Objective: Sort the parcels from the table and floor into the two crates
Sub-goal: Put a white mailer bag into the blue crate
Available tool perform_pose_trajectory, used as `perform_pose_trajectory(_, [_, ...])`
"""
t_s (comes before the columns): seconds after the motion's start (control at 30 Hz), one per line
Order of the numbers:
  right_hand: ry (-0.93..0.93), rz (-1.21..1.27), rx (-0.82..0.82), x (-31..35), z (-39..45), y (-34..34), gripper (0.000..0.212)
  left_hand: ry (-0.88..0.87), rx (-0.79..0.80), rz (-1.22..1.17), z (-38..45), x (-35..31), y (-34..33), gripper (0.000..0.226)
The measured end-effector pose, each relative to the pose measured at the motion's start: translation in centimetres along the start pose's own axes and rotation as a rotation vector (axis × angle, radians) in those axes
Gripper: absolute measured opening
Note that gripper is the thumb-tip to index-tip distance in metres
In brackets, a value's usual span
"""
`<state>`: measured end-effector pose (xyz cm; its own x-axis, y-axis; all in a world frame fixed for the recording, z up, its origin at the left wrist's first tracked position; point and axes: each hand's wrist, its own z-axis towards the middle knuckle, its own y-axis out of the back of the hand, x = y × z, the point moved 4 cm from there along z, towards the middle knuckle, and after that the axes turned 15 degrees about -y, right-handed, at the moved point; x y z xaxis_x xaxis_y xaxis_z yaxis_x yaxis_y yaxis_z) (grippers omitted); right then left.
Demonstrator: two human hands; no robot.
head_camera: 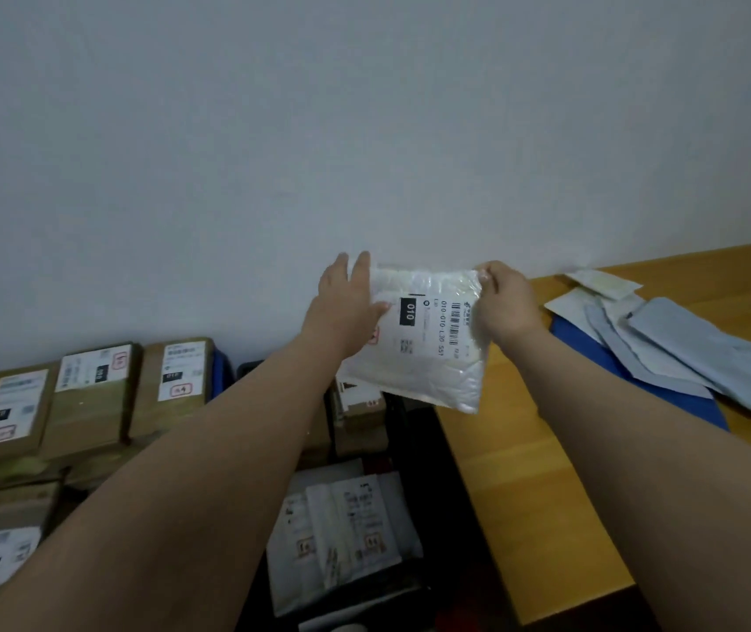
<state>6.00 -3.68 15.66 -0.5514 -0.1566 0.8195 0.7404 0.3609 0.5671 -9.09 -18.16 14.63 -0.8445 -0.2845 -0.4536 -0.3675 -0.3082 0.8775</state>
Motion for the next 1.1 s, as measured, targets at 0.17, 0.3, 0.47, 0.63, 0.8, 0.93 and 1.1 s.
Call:
perform_pose_trajectory(0.17, [0.079,-0.070,0.069,1.3,-0.1,-0.6,0.028,-0.059,0.047,0.094,0.3,-0.2,0.2,0.043])
perform_pose_trajectory(0.3, [0.000,-0.045,0.078,1.1,0.4,-0.6,0.037,-0.001,-0.057,-0.033,0.1,0.2,0.5,0.024])
perform_pose_trajectory(0.47, [-0.184,-0.050,0.129,-0.7,0.5,-1.1,0.073,0.183,-0.390,-0.256,-0.4,1.6,1.6,0.014])
perform_pose_trajectory(0.63, [-0.206,0.164,0.367,-0.7,-1.3,-3.7,0.073,0.226,-0.577,-0.423,-0.7,1.4,1.9,0.013])
perform_pose_trajectory(0.8, [-0.120,0.222,0.298,0.4,-1.5,-4.3,0.062,0.236,-0.610,-0.450,-1.3,2.2,1.8,0.022])
perform_pose_trajectory(0.93, [-0.088,0.219,0.273,0.6,-1.4,-4.7,0.066,0.233,-0.616,-0.431,-2.3,3.1,1.6,0.026])
perform_pose_trajectory(1.1, [-0.087,0.141,0.280,0.4,-1.8,-6.5,0.071,0.288,-0.552,-0.383,-3.8,4.8,1.2,0.026])
